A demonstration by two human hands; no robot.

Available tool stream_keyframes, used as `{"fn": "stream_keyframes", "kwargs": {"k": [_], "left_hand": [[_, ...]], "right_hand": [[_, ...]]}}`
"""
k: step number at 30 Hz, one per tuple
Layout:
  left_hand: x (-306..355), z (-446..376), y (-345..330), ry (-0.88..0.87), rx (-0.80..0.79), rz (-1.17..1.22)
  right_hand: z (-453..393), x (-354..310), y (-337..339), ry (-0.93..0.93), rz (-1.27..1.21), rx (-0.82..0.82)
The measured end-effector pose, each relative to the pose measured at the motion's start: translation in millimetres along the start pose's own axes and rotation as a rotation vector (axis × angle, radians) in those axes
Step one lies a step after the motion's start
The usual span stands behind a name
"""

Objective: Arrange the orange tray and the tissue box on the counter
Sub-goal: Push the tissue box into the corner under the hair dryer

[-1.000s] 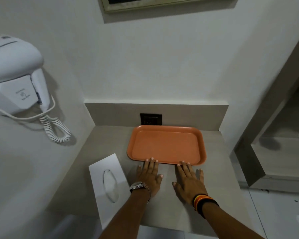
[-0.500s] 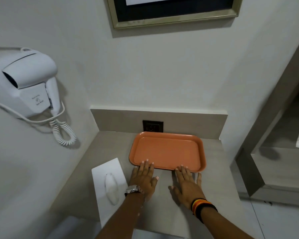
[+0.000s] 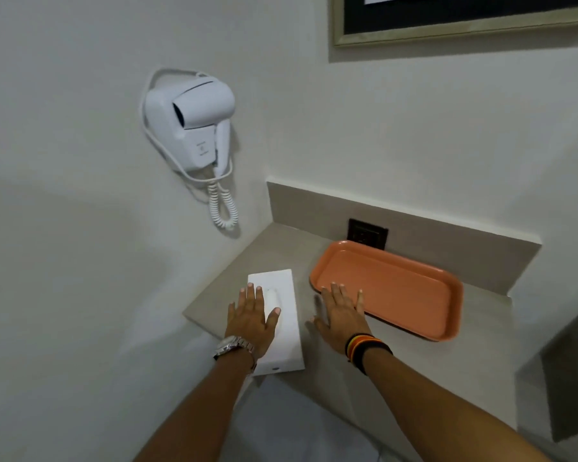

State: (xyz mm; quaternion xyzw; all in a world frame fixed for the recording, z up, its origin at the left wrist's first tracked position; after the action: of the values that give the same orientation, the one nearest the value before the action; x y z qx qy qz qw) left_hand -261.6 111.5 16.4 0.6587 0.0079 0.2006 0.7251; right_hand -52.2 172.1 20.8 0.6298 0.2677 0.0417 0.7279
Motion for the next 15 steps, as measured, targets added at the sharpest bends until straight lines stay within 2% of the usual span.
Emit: {"fn": "stream_keyframes", "kwargs": {"k": [6, 12, 15], "left_hand": [[-39, -4, 1, 0.193, -0.033, 0.311], [-34, -27, -14, 0.401, -0.044, 0.813], [-33, -37, -21, 0.535, 0.002, 1.042]], "right_hand": [[-21, -43, -20, -0.016, -0.402, -0.142], [-24, -65, -50, -0.161, -0.708, -0.16], [-33, -72, -61, -0.224, -0.798, -0.099]]}}
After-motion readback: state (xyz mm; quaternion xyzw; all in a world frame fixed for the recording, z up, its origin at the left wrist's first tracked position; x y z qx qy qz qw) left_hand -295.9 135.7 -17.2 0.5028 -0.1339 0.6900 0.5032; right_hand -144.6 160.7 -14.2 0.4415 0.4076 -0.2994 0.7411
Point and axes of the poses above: each hand's wrist, its own z-axis away from the middle knuckle, its own y-axis out of the back of the hand, x = y × z, the point moved 3 cm from there along -z, towards the middle knuckle, and after that the axes turned 2 degrees about z, right-handed, at the moved point
